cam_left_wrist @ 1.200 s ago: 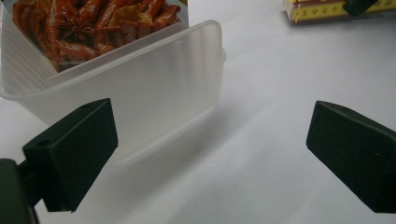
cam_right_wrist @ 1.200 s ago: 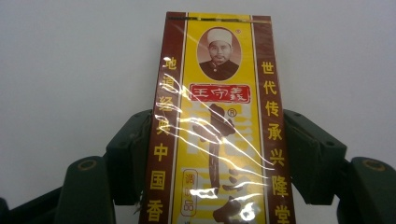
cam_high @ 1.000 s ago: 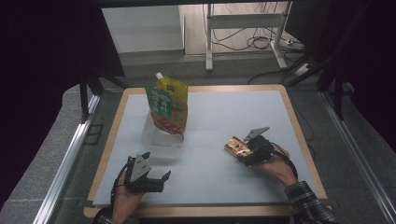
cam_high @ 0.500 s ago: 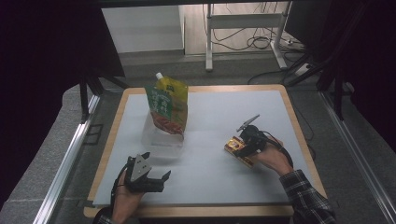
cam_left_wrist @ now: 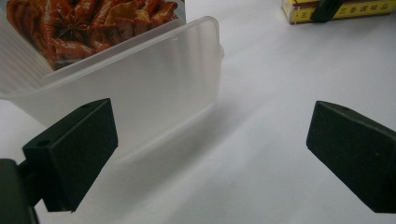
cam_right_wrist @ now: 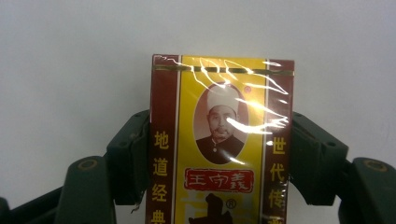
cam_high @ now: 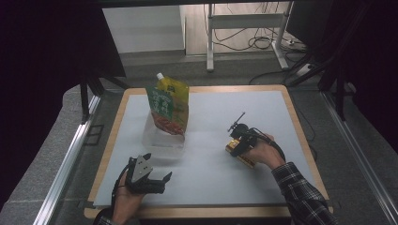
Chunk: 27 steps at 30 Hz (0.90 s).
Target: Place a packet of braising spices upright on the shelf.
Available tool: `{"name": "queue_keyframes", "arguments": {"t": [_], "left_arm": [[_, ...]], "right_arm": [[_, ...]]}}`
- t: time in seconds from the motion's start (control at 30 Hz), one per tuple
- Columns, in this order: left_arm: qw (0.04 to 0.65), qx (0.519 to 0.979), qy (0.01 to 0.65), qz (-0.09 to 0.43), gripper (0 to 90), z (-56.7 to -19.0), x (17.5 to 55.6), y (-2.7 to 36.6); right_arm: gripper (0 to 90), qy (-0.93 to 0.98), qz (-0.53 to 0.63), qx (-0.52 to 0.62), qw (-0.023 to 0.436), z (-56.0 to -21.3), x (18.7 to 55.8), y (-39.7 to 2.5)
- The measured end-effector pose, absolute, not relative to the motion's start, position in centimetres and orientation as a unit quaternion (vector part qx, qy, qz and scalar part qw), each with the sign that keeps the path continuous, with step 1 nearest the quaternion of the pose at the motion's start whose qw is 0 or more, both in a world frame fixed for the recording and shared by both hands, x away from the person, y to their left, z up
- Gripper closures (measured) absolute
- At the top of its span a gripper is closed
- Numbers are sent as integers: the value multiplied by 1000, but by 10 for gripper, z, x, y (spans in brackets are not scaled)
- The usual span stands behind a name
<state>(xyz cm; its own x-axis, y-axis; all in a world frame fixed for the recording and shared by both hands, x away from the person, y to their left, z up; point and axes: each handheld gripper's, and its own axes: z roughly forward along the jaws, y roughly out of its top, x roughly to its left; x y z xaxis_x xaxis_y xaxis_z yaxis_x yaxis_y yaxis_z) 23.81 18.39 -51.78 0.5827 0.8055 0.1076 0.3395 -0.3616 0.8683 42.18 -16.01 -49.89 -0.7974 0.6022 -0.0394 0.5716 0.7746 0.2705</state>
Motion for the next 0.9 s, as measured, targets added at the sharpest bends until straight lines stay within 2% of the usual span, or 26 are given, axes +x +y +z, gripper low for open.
{"name": "queue_keyframes", "arguments": {"t": [0.33,0.9], "left_arm": [[430,777,369,275,15,-517,238,184],[444,769,372,269,10,-516,237,186]], "right_arm": [[318,935,159,303,92,-489,411,-168],[318,903,290,291,126,-456,394,-182]]}}
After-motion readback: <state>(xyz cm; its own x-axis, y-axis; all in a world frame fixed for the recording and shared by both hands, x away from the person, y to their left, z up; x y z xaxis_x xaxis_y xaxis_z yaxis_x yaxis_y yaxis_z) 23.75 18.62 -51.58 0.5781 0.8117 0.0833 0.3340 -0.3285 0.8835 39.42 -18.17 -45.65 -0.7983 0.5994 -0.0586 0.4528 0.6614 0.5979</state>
